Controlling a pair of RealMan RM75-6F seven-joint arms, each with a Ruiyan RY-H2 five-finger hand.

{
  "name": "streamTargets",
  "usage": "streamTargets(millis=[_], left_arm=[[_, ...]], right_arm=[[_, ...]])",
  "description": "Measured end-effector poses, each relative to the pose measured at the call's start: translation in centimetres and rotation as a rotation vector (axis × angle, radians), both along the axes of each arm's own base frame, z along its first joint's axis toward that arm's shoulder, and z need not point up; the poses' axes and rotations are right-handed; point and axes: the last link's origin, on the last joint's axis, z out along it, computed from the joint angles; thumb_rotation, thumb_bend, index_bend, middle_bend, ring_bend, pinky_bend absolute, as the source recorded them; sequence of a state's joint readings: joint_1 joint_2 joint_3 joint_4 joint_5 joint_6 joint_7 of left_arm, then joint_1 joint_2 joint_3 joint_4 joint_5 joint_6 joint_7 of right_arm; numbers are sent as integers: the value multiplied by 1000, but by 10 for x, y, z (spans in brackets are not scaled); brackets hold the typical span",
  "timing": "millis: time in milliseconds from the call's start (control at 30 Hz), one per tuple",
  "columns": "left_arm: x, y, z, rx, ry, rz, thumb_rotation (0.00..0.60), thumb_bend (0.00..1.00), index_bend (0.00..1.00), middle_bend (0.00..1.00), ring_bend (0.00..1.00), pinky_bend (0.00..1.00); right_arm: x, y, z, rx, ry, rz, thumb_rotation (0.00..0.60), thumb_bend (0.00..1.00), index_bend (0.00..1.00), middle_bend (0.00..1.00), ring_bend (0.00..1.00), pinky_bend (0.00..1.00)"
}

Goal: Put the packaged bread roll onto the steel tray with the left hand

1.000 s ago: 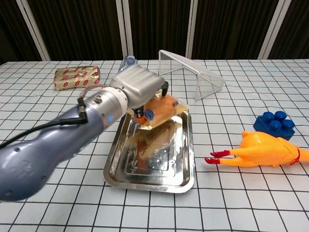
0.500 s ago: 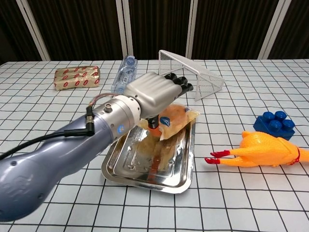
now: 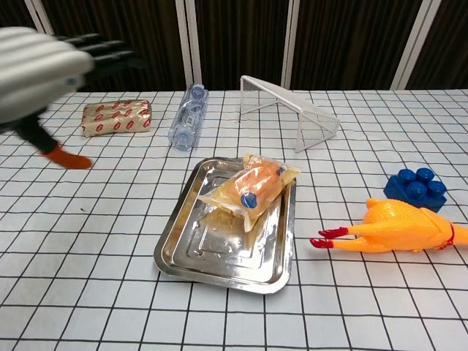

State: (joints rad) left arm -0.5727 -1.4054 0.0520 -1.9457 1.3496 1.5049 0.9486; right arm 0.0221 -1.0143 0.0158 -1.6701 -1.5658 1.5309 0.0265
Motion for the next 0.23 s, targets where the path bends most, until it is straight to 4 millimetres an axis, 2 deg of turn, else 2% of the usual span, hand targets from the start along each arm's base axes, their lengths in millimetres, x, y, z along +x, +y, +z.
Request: streamTargets(millis=[133,233], left_arm=[[-65,-36,29,123,-70,168,600,13,0,0,0,47],[-107,-53,39,170,-100,234,600,13,0,0,0,43]], right_arm=[[3,4,-3,-2,12,7,600,329,0,0,0,0],[5,6,-7,1,22,13,600,328,0,0,0,0]])
